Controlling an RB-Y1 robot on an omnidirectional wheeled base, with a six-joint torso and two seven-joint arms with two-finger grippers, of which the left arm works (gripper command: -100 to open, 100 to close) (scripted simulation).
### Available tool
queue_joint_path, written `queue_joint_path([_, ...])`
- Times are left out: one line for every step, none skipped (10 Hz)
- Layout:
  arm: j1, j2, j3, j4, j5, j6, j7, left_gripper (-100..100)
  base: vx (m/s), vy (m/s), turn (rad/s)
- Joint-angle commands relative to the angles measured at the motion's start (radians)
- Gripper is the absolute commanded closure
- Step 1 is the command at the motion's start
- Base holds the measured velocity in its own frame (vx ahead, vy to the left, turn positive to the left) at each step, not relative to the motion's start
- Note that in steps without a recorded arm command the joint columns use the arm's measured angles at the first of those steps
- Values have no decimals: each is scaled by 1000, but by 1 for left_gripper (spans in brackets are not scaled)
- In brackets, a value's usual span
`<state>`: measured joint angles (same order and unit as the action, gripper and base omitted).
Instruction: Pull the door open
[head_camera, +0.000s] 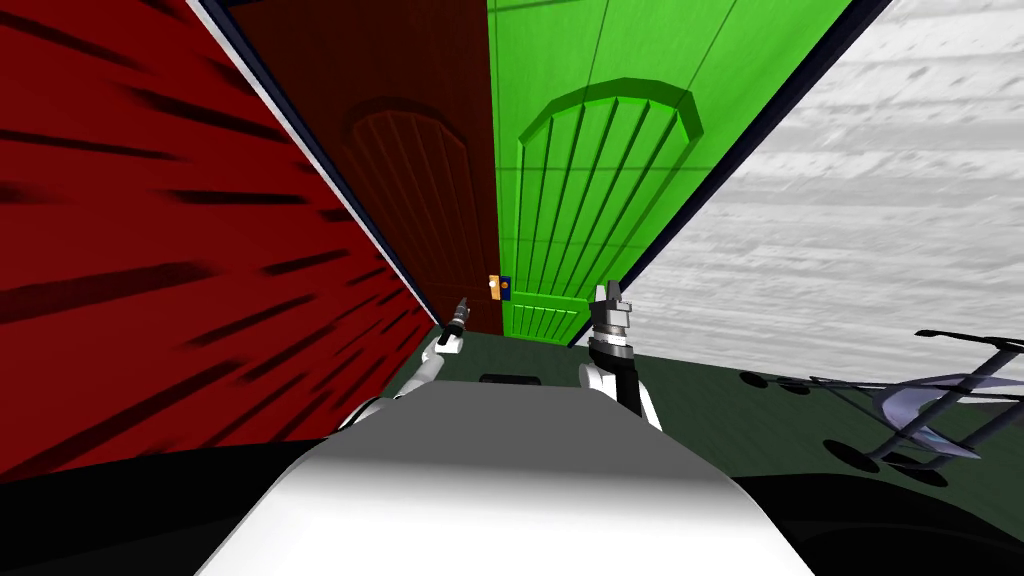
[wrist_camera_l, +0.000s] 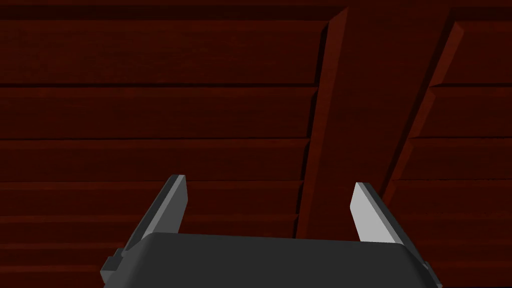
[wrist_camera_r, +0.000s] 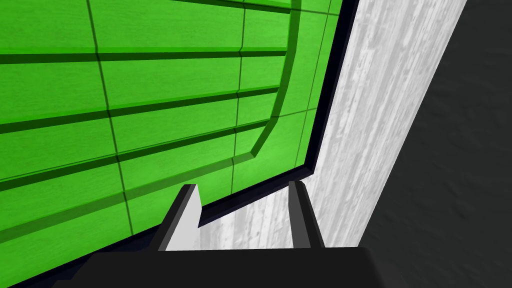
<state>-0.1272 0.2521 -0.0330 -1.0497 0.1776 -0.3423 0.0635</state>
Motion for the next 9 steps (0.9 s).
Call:
queue_joint_path([-1, 20, 15, 30, 6, -13, 8, -100, -10, 3, 0])
queue_joint_path([5, 39, 28, 41, 12, -17, 16, -100, 0, 0, 0])
queue_joint_path([10, 58, 39, 52, 17, -21, 24, -100, 13, -8, -27])
queue_joint_path([10, 58, 39, 52, 17, -21, 24, -100, 15, -7, -5])
queue_joint_path([15, 86, 55, 67, 26, -28, 38, -100, 35, -21, -61])
queue_joint_path([17, 104, 64, 77, 32, -33, 48, -100, 88, -34, -102])
queue_joint_path([14, 117, 69, 84, 36, -39, 58, -100, 139, -33, -147])
queue_joint_path([10, 122, 68, 87, 39, -43, 65, -100, 176, -37, -157])
queue_joint_path([6, 123, 66, 88, 39, -45, 68, -100, 171, -30, -126])
